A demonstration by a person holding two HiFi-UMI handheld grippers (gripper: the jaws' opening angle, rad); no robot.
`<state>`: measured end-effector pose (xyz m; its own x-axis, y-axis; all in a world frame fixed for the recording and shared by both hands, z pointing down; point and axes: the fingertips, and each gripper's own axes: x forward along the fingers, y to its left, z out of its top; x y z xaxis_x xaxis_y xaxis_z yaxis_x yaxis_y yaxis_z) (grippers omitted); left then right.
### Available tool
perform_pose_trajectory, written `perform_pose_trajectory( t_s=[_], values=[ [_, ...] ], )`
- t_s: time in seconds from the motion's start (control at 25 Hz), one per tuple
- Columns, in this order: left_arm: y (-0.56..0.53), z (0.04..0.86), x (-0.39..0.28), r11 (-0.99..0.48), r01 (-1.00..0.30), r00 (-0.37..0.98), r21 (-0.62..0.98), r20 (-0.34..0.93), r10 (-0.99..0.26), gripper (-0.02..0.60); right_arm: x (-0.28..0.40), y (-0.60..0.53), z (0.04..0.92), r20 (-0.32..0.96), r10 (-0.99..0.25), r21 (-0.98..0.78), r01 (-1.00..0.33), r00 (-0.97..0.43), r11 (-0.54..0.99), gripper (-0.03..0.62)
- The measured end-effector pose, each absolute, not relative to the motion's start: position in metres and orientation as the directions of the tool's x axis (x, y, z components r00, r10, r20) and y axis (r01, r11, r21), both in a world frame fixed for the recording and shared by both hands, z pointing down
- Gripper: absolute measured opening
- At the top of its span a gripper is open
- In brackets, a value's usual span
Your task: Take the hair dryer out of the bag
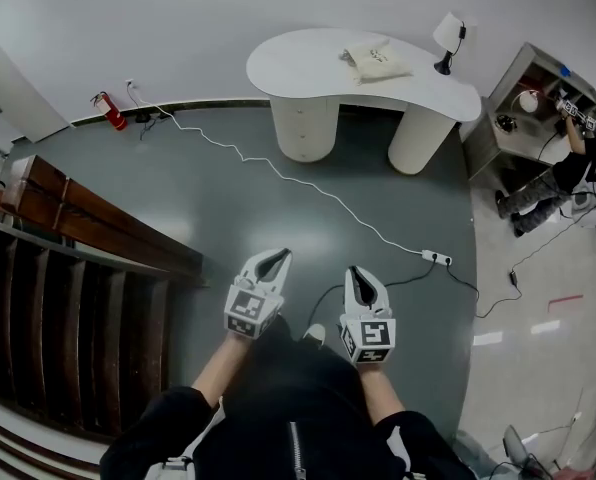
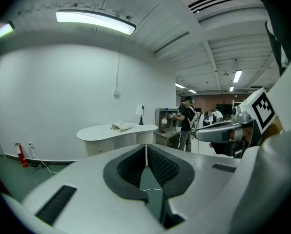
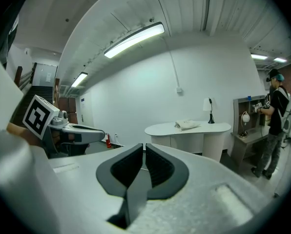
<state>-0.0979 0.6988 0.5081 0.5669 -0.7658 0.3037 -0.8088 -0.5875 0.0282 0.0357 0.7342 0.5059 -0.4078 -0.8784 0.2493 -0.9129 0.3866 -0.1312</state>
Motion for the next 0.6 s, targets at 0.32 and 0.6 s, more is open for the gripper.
perform_pose_trajectory(
  t_s=[0.32, 0.6],
  values=[
    [0.69, 0.508, -0.085, -0.588, -0.808, 0.565, 0.032, 0.323, -0.759, 0.02, 0.038, 0.724, 0.508, 0.264, -0.863, -0.145, -0.903, -0.43, 0.405, 0.008],
    [0.659, 0.519, -0.083, -0.6, -0.798, 0.58, 0.047, 0.33, -0.745, 0.02, 0.036, 0.693, 0.516, 0.287, -0.862, -0.147, -0.909, -0.417, 0.391, 0.008]
  ],
)
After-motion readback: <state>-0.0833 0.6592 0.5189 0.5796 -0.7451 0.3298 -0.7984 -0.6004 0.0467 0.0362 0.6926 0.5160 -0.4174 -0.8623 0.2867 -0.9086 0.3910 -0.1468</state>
